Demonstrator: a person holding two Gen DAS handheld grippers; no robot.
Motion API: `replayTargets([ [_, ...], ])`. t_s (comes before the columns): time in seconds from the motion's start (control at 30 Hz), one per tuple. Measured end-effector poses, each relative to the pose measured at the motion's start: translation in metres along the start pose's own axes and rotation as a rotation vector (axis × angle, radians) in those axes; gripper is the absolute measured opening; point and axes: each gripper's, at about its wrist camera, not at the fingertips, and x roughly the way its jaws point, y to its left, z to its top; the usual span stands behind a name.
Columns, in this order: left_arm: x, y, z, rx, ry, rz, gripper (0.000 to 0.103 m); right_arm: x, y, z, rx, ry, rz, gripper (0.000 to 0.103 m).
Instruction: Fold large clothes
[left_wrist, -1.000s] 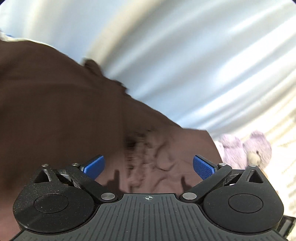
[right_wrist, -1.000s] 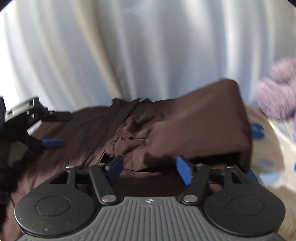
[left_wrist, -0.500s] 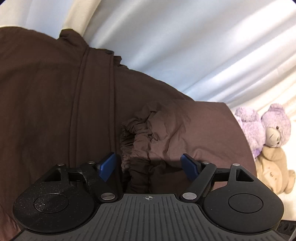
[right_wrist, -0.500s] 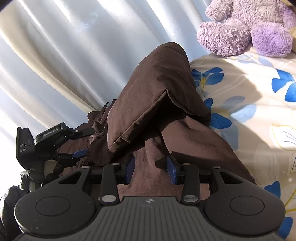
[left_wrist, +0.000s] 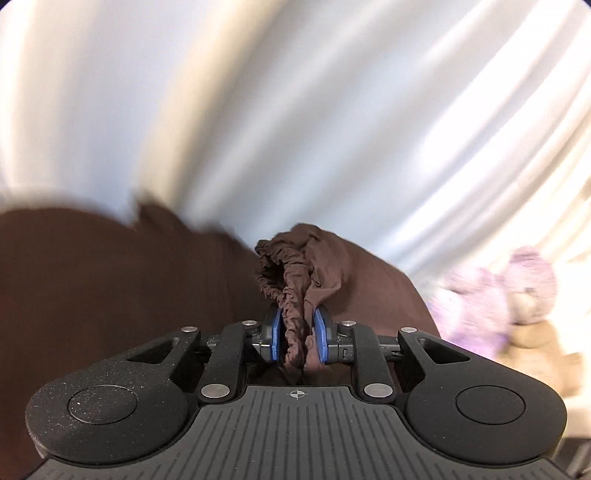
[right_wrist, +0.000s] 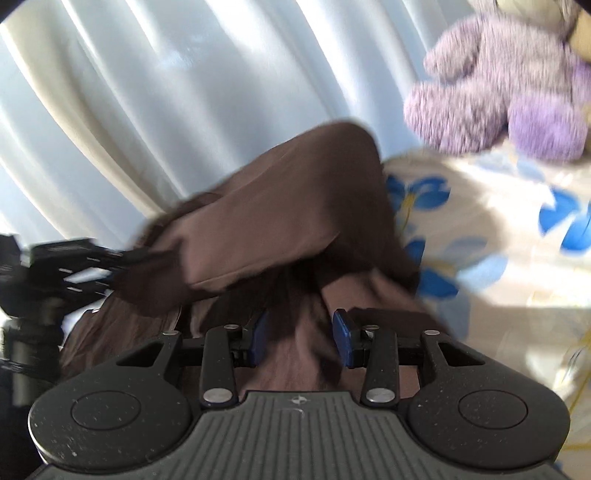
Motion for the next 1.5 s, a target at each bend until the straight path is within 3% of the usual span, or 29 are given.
replayTargets([
  [0.07, -0.011, 0.010, 0.004, 0.073, -0.032, 0.104, 0.022, -0.001, 0.005, 0.005, -0.035, -0.026, -0.023, 0.038],
  [0.13, -0.008, 0.027, 0.000, 0.070, -0.006, 0.168, 0.022, 0.003, 0.009, 0.009, -0.067, -0.039, -0.044, 0.038],
  [0.3, 0.032, 0.049, -0.036, 0.060, 0.086, 0.230, 0.030, 0.032, 0.026, 0.020, -0.134, -0.040, -0.055, 0.037],
  [0.43, 0.042, 0.058, -0.049, 0.061, 0.061, 0.230, 0.039, 0.058, 0.034, 0.019, -0.213, -0.047, -0.127, 0.037],
  [0.6, 0.049, 0.049, -0.041, 0.112, 0.057, 0.240, 0.032, 0.073, 0.032, 0.010, -0.281, -0.043, -0.182, 0.037],
  [0.77, 0.071, 0.029, -0.032, 0.205, 0.011, 0.302, 0.032, 0.085, 0.045, 0.013, -0.334, -0.020, -0.234, 0.037],
  [0.9, 0.088, 0.027, -0.044, 0.276, 0.035, 0.357, 0.044, 0.095, 0.059, 0.009, -0.399, -0.025, -0.270, 0.037],
  [1.07, 0.063, 0.035, -0.043, 0.256, 0.037, 0.337, 0.056, 0.080, 0.059, 0.014, -0.372, -0.026, -0.239, 0.035],
  [1.2, 0.044, 0.041, -0.037, 0.210, -0.022, 0.372, 0.055, 0.070, 0.070, 0.019, -0.380, -0.067, -0.184, 0.034],
  [1.27, 0.035, 0.041, -0.035, 0.179, -0.056, 0.391, 0.055, 0.076, 0.080, 0.018, -0.416, -0.065, -0.165, 0.026],
  [1.33, 0.033, 0.036, -0.035, 0.167, -0.061, 0.361, 0.055, 0.088, 0.087, 0.016, -0.443, -0.039, -0.160, 0.015],
  [1.5, 0.055, 0.007, -0.054, 0.282, -0.028, 0.314, 0.056, 0.123, 0.080, 0.008, -0.401, 0.002, -0.166, 0.009],
])
